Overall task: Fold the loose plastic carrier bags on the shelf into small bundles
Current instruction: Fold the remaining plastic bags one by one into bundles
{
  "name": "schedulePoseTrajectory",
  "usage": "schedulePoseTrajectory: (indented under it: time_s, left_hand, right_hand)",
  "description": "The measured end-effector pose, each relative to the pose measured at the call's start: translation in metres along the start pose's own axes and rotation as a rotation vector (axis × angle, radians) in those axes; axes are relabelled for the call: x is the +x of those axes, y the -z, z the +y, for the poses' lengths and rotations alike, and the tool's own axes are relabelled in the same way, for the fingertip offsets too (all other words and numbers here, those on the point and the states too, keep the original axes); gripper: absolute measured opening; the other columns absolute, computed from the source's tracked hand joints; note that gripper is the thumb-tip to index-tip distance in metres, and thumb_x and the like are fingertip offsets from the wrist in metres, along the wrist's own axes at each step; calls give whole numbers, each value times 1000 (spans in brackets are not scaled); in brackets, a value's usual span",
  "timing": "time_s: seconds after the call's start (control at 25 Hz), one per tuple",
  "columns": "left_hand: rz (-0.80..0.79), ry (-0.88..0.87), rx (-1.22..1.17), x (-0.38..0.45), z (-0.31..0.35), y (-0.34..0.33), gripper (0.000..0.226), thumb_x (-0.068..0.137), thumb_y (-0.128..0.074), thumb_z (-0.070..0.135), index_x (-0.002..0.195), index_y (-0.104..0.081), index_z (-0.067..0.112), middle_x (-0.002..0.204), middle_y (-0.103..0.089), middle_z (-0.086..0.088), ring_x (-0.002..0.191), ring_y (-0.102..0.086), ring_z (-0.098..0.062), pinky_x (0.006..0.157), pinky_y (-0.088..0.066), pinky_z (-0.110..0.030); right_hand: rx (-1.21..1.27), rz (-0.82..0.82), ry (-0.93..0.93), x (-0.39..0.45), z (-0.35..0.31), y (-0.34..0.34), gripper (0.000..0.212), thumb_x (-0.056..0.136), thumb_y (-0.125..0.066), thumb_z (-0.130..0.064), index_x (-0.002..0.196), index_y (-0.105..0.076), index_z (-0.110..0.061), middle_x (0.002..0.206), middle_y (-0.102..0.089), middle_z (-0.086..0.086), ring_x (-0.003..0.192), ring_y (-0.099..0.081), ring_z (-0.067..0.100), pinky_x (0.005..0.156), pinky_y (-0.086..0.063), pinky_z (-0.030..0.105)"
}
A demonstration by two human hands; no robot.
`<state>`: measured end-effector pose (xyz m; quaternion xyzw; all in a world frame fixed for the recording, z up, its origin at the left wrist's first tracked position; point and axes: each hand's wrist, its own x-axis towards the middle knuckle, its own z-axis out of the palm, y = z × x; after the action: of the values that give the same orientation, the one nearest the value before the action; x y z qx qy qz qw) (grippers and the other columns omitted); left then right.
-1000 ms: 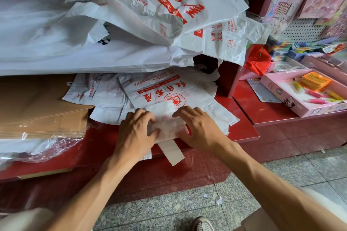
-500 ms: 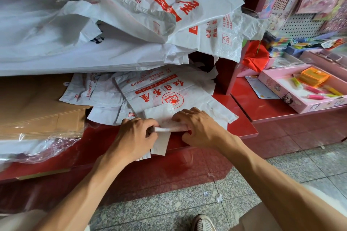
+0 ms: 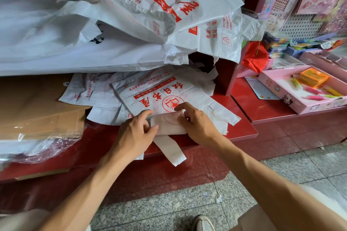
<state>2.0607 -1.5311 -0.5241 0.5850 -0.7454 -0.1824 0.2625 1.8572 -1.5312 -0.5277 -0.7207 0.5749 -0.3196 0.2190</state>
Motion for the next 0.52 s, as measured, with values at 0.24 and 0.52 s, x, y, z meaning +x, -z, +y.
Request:
schedulePoseTrajectory:
  time_s: [0.24,0.52]
  left_hand:
    - [-46,78,95,10,-2,-11,30,85,-68,46,106,-61,27,109,-52,9,110,-51,-21,96,-41,-42]
    - [-72,16,-160,9,2,-8,41,84,-74,21,123,-63,24,109,-64,8,107,-57,-9,84,-37,-8]
  right_hand:
    - [-19,-33,-23,5,-3,0,32,100,-46,-17,132,-47,-21,90,-61,-1,69,-53,15,66,-41,30]
    - [-358,-1,-327,7,-6,2,48,85,-58,-61,100,-59,-16,98,-61,2,83,-59,22,64,-41,31]
